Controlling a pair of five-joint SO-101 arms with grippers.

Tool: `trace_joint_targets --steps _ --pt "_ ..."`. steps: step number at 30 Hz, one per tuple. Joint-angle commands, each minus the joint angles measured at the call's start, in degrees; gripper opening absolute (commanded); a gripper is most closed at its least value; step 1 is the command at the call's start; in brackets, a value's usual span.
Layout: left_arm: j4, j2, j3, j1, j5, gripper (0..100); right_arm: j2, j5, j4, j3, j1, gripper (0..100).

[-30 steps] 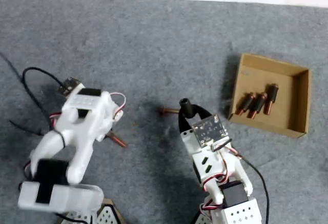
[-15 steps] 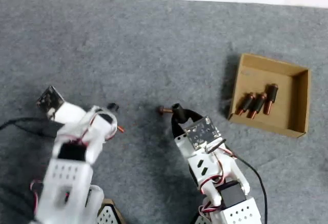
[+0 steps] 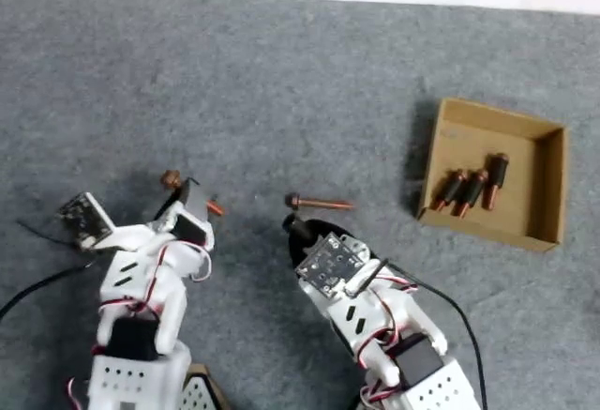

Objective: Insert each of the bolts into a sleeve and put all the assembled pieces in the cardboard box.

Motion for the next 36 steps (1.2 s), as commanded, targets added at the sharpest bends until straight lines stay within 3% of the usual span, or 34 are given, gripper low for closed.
trace_joint_targets --steps 1,5,13,21,36 --pt "-3.08 -1.89 -1.63 7.69 -0.35 1 -0.84 0.70 0.13 5.58 -0.84 0.5" --pt "-6.33 -2.68 -1.45 12.00 -0.62 1 -0.84 0.79 0.13 5.58 -0.84 0.5" --pt "-20.22 -2.68 1.54 15.78 -0.35 1 -0.75 0.79 0.13 5.58 -0.48 0.5" --pt "-16.70 -2.68 1.54 22.55 -0.53 1 -0.75 0.79 0.13 5.58 -0.48 0.5" --pt "-11.69 -2.77 1.54 22.90 -0.44 1 -0.84 0.79 -0.13 5.58 1.27 0.5"
